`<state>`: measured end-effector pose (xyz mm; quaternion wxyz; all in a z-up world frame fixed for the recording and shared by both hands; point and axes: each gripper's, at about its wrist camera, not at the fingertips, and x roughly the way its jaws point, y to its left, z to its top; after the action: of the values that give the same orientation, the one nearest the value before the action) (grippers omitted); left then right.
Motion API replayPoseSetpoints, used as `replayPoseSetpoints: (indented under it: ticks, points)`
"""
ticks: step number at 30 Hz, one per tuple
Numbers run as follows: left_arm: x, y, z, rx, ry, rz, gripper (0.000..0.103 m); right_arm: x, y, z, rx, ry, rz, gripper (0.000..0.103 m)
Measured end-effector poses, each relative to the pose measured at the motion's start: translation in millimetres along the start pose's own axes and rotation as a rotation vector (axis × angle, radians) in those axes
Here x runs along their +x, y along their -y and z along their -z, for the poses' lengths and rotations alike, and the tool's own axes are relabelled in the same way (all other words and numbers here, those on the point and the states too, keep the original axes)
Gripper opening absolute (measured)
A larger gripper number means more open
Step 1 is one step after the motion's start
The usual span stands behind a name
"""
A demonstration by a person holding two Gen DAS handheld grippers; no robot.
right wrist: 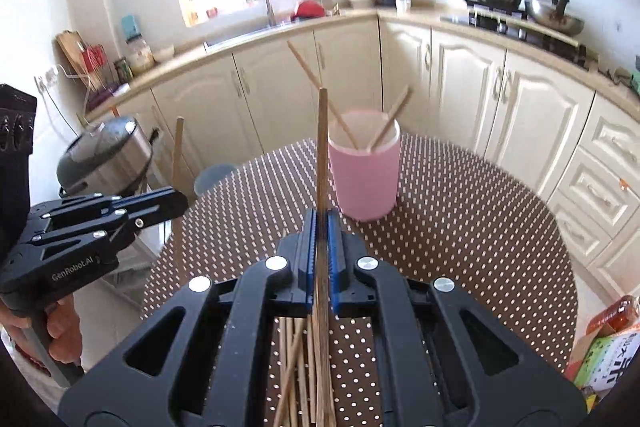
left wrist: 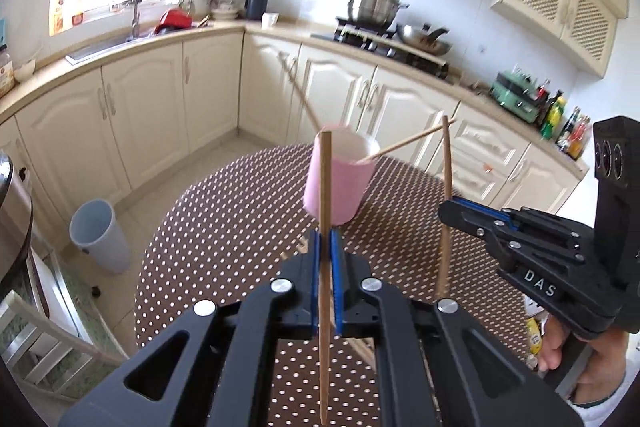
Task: Organize utensils
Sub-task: 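Lift the chopstick with the right tool and drop it into the pink cup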
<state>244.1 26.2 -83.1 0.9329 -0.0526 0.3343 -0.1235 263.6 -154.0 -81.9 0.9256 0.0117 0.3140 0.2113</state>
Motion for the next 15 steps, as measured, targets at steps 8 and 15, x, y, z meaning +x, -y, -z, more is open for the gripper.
replayPoseSetpoints:
  ticks: [8, 15]
  points:
    - [-21, 17, -12, 0.015, 0.113, 0.027, 0.006, -28, -10, -12, -0.015, 0.098, -0.008, 0.006]
    - [-19, 32, -34, 0.024, 0.218, 0.012, 0.006, -36, -9, -28, -0.013, 0.157, -0.013, 0.006]
